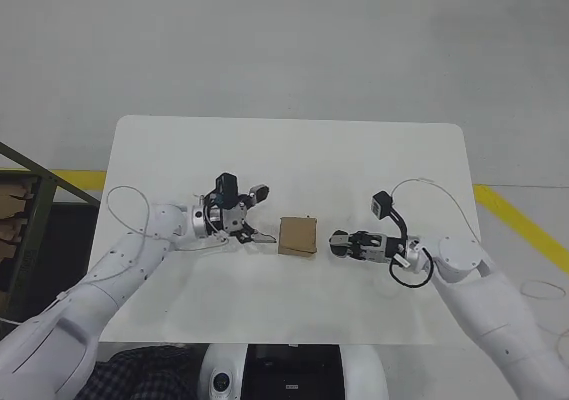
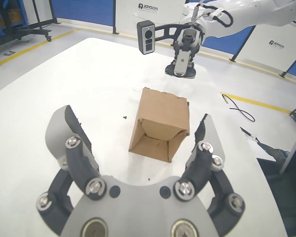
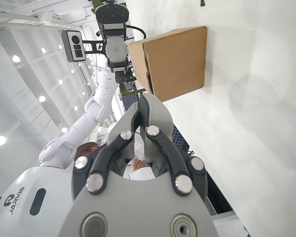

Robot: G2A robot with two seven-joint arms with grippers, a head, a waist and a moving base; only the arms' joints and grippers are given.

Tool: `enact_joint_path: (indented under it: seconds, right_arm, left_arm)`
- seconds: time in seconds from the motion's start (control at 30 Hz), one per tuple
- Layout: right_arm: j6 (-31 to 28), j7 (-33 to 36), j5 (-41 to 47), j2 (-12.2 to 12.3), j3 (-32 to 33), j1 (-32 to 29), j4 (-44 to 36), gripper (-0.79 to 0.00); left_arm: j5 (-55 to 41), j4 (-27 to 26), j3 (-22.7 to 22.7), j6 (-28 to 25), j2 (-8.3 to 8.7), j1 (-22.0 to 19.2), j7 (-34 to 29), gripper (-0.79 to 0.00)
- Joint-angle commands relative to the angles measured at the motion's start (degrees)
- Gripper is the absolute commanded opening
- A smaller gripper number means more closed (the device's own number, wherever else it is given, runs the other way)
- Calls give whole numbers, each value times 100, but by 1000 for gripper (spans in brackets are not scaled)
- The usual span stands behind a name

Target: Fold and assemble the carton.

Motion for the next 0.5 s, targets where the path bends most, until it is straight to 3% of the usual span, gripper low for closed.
enact_joint_path:
  seconds: [0.0, 0.47]
  right_arm:
    - [-18, 1, 8, -22, -45, 51, 93, -785]
    - [-96, 156, 119, -145, -255, 262, 482, -785]
  left_arm:
    - [-83, 19, -40, 23, -4, 20, -141, 0]
    - [-564, 292, -88, 18, -162, -120, -926, 0]
